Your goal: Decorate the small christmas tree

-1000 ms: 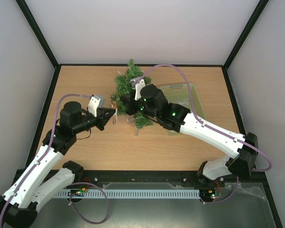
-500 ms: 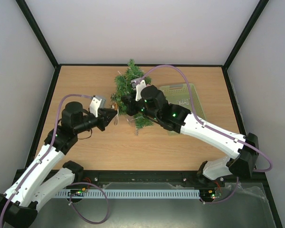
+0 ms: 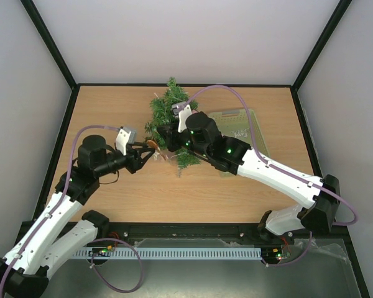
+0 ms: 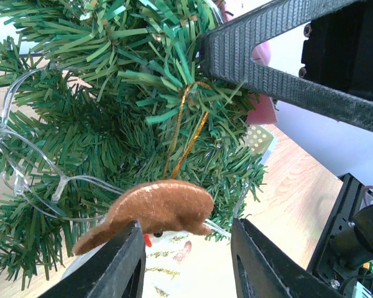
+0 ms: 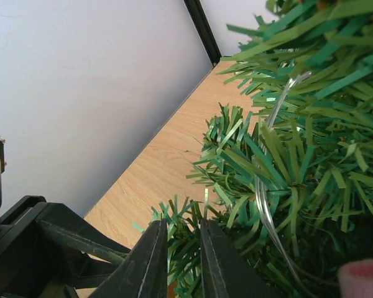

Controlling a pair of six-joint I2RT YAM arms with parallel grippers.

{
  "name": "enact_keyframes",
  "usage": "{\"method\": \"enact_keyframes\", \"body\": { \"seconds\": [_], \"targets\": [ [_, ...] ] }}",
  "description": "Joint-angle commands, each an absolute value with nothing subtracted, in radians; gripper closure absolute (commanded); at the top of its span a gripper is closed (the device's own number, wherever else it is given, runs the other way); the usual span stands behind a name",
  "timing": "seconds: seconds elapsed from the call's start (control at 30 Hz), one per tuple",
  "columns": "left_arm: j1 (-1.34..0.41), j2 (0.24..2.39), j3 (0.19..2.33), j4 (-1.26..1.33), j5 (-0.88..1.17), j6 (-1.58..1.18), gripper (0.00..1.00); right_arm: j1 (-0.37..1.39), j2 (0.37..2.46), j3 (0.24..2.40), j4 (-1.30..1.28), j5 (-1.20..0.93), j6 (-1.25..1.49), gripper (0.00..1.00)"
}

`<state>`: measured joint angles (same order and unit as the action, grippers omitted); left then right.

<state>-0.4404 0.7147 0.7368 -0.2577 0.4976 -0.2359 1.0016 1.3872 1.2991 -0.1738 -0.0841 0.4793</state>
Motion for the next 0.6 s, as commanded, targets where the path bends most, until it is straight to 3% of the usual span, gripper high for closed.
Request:
{"method": "enact_keyframes", "body": {
  "seconds": [0.0, 0.13, 0.27, 0.5, 0.53, 0.57],
  "targets": [
    [-0.446, 0.703, 0.748, -0.276, 0.501, -0.233, 0.60, 1.006, 1.343, 1.284, -0.152, -0.091, 0.491, 0.86],
    [-0.446, 0.703, 0.768, -0.278, 0.460, -0.233, 0.60, 1.006, 1.328, 1.288, -0.169, -0.084, 0.503, 0.83],
    [-0.446, 0.706, 0.823, -0.305, 0.390, -0.220, 0.50, 1.007, 1.278, 1.292, -0.210, -0.101, 0.521, 0.67],
    [-0.446, 0.665, 0.922, -0.329, 0.250, -0.207, 0.20, 1.004, 1.119, 1.259, -0.311, 0.038, 0.491, 0.21],
    [-0.446, 0.654, 0.923, -0.322, 0.230, -0.206, 0.07, 1.003, 1.100, 1.259, -0.330, 0.088, 0.486, 0.11],
    [-0.446, 0.642, 0.921, -0.317, 0.211, -0.203, 0.01, 1.001, 1.083, 1.259, -0.353, 0.162, 0.474, 0.00]
  ]
}}
